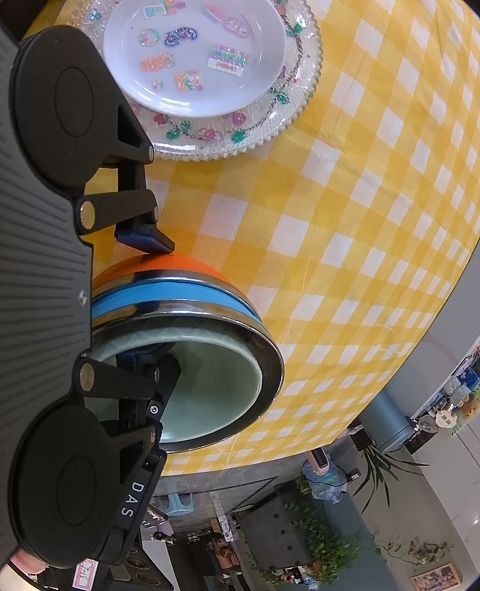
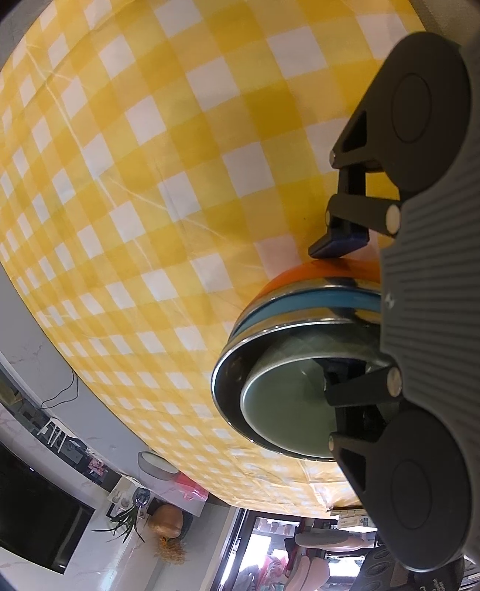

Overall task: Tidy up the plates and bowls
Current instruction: 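Carry the nested bowls with both tools over the painted plate stack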

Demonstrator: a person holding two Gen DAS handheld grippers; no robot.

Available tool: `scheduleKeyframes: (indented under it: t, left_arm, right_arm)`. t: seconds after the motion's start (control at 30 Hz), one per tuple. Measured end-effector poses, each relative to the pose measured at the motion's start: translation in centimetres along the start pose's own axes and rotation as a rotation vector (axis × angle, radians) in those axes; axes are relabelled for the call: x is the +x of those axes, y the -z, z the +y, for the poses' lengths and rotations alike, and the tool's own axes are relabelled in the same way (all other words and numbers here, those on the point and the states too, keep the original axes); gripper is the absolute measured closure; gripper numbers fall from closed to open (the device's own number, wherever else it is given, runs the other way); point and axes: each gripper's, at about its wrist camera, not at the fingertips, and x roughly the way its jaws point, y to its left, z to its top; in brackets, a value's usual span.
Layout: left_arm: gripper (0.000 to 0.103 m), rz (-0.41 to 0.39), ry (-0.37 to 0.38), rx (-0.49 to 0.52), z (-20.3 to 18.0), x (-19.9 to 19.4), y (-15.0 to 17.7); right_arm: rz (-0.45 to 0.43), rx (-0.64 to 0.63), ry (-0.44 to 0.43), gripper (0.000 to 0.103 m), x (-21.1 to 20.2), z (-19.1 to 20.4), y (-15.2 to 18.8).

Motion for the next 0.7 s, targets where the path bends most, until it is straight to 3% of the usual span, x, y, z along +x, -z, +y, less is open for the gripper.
scheduleKeyframes:
  t: [0.33, 0.7]
  left_arm:
    - [0.049, -0.041, -0.015, 0.011, 0.4, -3.3, -0.4]
    - [0.049, -0.12, -0.061, -0.022, 3.3, -9.1, -0.6]
  right_arm:
    - [-0.007, -0.025, -0.046, 0.054, -0.3, 2.2, 0.6]
    - [0.029, -0.089, -0.119, 0.054, 0.4, 7.8, 2.5]
